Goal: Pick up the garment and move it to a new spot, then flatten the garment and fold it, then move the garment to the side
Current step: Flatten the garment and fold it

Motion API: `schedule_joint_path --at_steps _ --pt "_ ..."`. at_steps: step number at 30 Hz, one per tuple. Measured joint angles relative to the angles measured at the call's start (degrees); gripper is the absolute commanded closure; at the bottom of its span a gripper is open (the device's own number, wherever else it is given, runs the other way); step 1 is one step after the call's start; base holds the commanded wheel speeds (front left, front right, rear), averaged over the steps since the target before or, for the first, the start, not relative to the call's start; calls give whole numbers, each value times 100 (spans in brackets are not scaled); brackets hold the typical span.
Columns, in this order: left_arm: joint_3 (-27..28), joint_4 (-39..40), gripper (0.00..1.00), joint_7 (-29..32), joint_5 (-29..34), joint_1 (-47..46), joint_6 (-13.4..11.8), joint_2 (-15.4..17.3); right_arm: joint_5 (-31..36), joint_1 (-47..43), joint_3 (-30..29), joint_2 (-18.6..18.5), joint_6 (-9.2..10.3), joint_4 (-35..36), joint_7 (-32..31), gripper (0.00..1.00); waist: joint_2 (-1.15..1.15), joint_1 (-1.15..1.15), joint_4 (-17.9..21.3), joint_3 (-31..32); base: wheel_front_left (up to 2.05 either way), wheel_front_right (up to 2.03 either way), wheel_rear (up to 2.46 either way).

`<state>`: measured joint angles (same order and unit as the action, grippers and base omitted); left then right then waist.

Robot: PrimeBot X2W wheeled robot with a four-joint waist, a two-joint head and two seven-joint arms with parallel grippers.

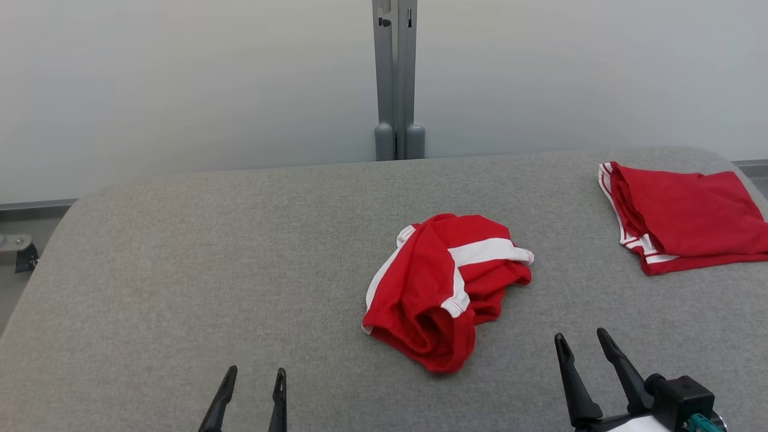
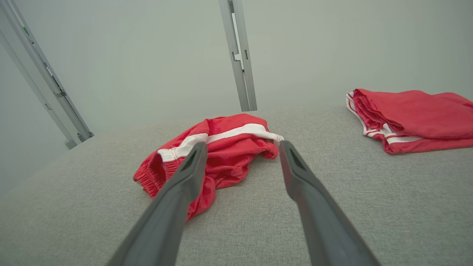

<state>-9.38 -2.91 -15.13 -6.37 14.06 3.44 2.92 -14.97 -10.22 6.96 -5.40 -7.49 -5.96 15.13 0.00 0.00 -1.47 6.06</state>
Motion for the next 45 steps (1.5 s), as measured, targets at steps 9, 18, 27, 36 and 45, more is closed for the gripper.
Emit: schedule_joint_path --at_steps 9,18,27,36,45 --pt "-1379 -1006 0 0 -1454 -804 358 -12 -9 132 144 -88 0 12 0 0 0 0 42 -153 0 0 0" --pt "-3111 -1741 0 348 -3872 -2229 387 -18 -10 311 237 -240 0 12 0 0 0 0 277 -407 0 0 0" --pt "-3672 -2348 0 267 -5005 -3154 387 -14 -8 531 240 -327 0 54 0 0 0 0 588 -802 0 0 0" --pt "-3936 -2684 0 89 -5416 -3661 387 -18 -3 686 176 -339 0 82 0 0 0 0 791 -1146 0 0 0" --pt "-3964 -2771 94 33 -5756 -3769 387 -19 2 692 145 -337 0 90 0 0 0 0 827 -1204 0 0 0"
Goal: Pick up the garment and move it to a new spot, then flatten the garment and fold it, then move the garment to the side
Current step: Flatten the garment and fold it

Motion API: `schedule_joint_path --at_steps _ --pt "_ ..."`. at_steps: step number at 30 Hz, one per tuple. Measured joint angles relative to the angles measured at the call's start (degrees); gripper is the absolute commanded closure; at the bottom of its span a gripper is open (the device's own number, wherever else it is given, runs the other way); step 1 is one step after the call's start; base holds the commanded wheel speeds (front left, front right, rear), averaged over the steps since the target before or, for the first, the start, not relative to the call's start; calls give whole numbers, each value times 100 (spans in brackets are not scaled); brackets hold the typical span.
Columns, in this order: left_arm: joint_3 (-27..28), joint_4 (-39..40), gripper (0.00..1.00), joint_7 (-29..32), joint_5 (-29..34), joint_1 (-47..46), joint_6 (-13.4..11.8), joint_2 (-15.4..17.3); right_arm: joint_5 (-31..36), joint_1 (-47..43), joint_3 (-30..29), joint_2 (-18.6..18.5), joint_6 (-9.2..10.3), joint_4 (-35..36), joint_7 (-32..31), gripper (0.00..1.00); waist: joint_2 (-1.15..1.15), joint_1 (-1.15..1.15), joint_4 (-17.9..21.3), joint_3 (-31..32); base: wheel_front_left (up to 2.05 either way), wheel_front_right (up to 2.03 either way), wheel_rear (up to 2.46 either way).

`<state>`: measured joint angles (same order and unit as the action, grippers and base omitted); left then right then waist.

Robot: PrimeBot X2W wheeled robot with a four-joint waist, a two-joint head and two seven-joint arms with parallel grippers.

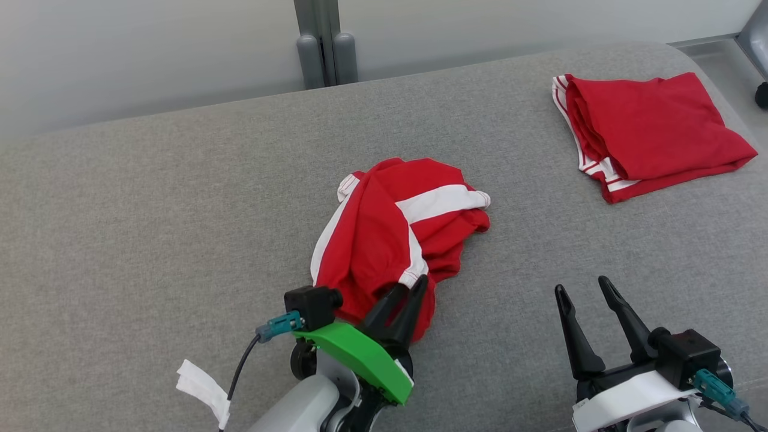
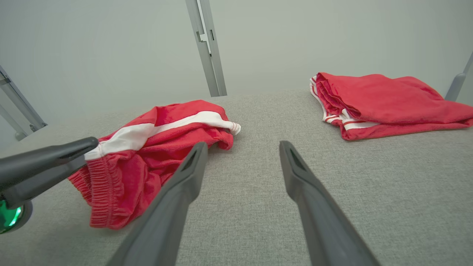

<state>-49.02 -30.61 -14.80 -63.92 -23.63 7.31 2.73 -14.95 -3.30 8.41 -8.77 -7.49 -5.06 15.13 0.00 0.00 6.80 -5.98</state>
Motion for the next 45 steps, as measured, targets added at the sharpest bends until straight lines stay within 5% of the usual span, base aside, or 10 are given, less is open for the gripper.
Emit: schedule_joint_path --at_steps 1,8,14,17,26,38,39,40,44,45 --pt "-4 -2 100 -15 -15 -17 0 3 0 0 -9 0 0 0 0 0 0 0 -12 -6 0 0 0" --pt "-286 93 100 -23 -92 -83 0 16 -12 62 21 -43 0 24 -1 0 0 0 -161 -72 0 0 0" --pt "-64 398 100 -32 400 116 4 445 -449 585 -16 -66 0 -92 0 0 0 0 -385 -159 0 0 0" --pt "10 423 100 -31 564 349 4 702 -1017 859 -52 -191 1 -464 0 0 0 0 -569 -201 0 0 0" --pt "188 461 100 -32 1110 386 -127 1325 -2885 2048 947 -1395 0 -1969 -224 0 0 0 -1196 -359 0 0 0" --pt "192 523 100 -31 1325 208 -186 1483 -5527 2955 2059 -2179 1 -1997 -1464 0 0 0 -1666 -727 0 0 0" --pt "180 517 100 -31 1341 190 -186 1474 -5631 2995 2121 -2250 1 -1950 -1489 3 0 0 -1702 -758 0 0 0" --pt "175 513 100 -31 1359 181 -186 1468 -5705 3020 2164 -2293 1 -1912 -1490 41 0 0 -1728 -782 0 0 0" --pt "142 452 100 -31 1390 165 -185 1444 -6041 3057 2416 -2498 1 -1682 -1550 100 0 0 -1837 -858 0 0 0" --pt "140 438 100 -31 1392 158 -183 1438 -6134 3057 2494 -2544 1 -1625 -1590 100 0 0 -1857 -865 0 0 0"
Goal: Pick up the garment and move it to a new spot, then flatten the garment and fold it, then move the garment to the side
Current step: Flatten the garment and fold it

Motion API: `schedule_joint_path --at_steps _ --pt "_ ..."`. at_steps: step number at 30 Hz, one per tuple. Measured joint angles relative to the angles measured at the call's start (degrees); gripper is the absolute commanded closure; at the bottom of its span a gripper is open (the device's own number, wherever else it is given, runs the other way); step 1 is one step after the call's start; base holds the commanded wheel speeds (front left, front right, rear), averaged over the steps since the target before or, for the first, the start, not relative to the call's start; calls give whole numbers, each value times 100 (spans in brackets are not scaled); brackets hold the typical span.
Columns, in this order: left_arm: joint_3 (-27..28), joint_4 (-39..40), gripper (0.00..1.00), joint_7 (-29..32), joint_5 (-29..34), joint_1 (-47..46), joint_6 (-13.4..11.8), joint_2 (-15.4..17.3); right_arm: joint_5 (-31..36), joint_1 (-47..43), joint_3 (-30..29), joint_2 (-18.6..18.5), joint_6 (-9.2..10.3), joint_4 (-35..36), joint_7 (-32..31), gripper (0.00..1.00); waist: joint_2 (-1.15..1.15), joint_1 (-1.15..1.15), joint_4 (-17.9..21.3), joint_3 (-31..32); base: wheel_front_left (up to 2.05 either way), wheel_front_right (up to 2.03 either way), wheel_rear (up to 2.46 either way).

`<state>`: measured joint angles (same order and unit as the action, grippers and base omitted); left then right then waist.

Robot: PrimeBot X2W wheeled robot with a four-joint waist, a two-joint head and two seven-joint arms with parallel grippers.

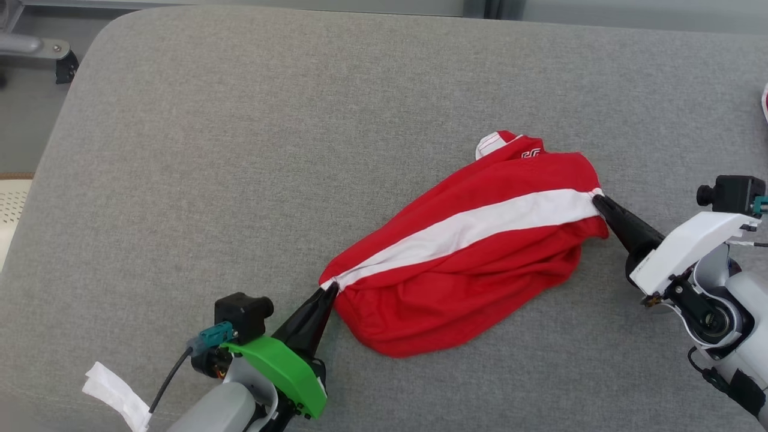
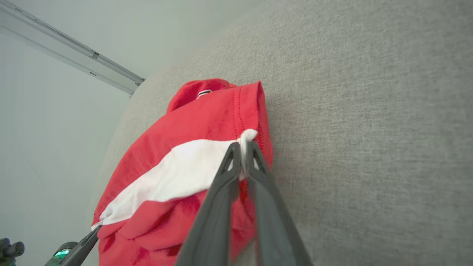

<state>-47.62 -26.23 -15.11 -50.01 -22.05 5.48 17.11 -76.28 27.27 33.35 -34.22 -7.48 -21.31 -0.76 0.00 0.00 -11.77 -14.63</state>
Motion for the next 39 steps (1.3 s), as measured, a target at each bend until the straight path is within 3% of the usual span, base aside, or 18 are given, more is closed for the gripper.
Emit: schedule_joint_path --at_steps 8,13,17,24,26,29,31,35,39 --pt "127 35 100 0 142 -5 1 30 -178 18 459 -394 0 511 248 100 0 0 50 110 0 0 0" --pt "325 434 100 0 461 -319 54 191 -210 279 401 -811 0 924 743 100 0 0 216 128 0 0 0" --pt "375 768 100 300 495 -1231 135 442 -96 873 178 -1149 0 1004 1141 100 0 0 408 60 0 0 0" --pt "264 892 100 1171 561 -4175 190 547 419 2689 -198 -1374 -3 316 1383 100 0 0 686 -445 0 0 0" --pt "146 732 100 1226 537 -4948 193 481 767 3339 -357 -1230 -5 -103 1482 100 0 0 756 -645 0 0 0" --pt "54 304 100 1047 524 -5961 193 287 1410 4295 -739 -703 -4 -771 1556 100 0 1 902 -949 0 0 0" --pt "-4 -73 100 720 555 -6586 193 79 1974 4895 -1454 -242 -5 -1012 1562 100 0 2 1047 -1141 0 0 0" --pt "-56 -604 100 118 681 -7382 193 -356 2954 5265 -2564 292 0 -690 1582 100 0 1 1342 -1454 0 0 0" --pt "-167 -592 100 23 754 -7299 193 -404 3389 4830 -2747 598 0 -41 1582 100 0 1 1550 -1756 0 0 0"
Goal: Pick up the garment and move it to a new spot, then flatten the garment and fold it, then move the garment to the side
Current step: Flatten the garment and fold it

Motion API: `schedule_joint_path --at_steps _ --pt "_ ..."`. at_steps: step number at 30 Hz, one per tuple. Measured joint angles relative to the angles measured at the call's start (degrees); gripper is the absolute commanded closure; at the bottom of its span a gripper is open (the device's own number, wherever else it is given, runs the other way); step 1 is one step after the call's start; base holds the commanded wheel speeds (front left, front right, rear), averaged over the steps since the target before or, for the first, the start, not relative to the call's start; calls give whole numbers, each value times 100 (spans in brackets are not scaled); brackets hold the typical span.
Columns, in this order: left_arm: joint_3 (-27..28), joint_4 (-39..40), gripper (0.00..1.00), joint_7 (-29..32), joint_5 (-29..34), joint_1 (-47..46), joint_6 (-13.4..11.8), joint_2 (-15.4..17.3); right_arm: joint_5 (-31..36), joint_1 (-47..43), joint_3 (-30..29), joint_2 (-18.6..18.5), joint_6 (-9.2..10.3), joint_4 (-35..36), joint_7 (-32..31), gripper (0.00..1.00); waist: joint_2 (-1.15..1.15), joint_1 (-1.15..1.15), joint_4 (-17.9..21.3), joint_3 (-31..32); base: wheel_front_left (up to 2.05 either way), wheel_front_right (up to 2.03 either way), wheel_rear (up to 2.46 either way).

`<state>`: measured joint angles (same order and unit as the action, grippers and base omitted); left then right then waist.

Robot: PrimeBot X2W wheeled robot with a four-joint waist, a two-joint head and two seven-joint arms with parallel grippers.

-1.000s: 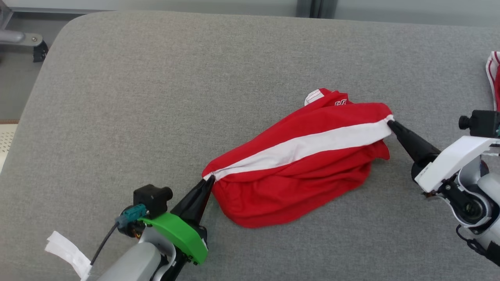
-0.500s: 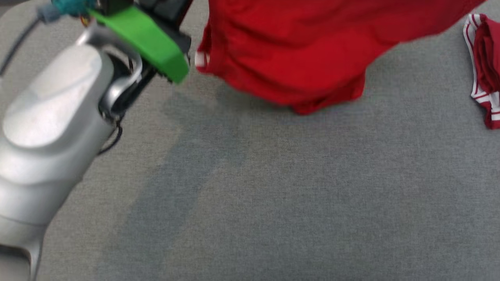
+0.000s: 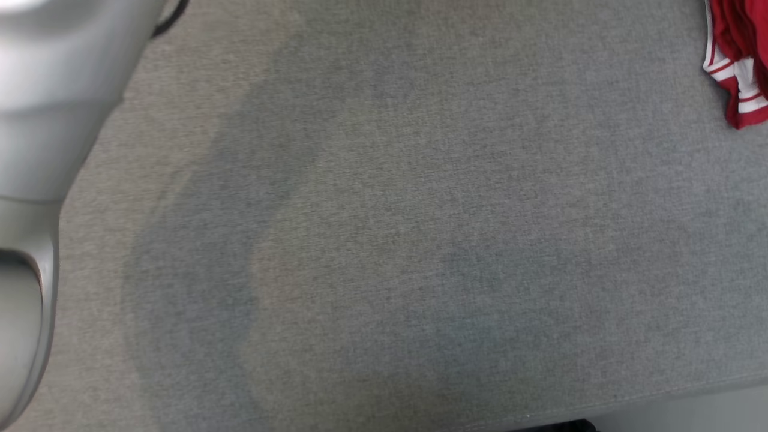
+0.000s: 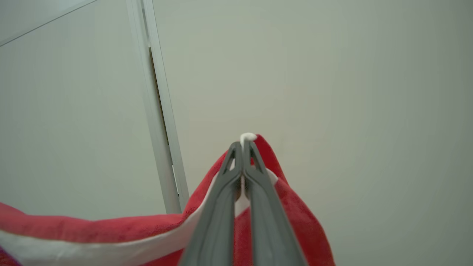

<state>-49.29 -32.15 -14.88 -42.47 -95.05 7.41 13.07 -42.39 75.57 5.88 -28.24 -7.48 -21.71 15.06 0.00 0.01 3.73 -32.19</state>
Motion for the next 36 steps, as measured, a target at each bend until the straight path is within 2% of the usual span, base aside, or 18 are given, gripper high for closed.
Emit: schedule_joint_path --at_steps 2,8,12,14,20,28,36 --pt "99 279 100 -9 124 447 0 145 29 -542 80 123 -1 253 0 100 0 0 114 -130 0 0 0" --pt "75 972 100 -14 438 2337 0 536 -120 -2441 -66 166 0 901 -1 100 0 0 276 -402 0 0 0" --pt "278 1394 100 -14 606 3798 0 739 -368 -3912 -283 186 0 1474 -1 100 0 0 275 -322 0 0 0" --pt "393 1569 100 -14 725 4460 0 799 -584 -4517 -187 136 -1 1859 -1 100 0 -1 271 -232 0 0 0" --pt "464 1882 100 -15 1002 6257 0 900 -1103 -6099 -181 -265 -4 2366 -1 100 0 -1 197 231 0 0 0" --pt "699 2124 100 -16 1251 7577 9 1018 -1661 -7643 -76 -870 -7 2864 -294 100 0 -1 76 933 0 0 0" --pt "1255 2854 100 -21 1400 8842 -35 1171 -1619 -8950 -483 -1088 -10 3674 -401 100 0 -2 -74 1545 0 0 0"
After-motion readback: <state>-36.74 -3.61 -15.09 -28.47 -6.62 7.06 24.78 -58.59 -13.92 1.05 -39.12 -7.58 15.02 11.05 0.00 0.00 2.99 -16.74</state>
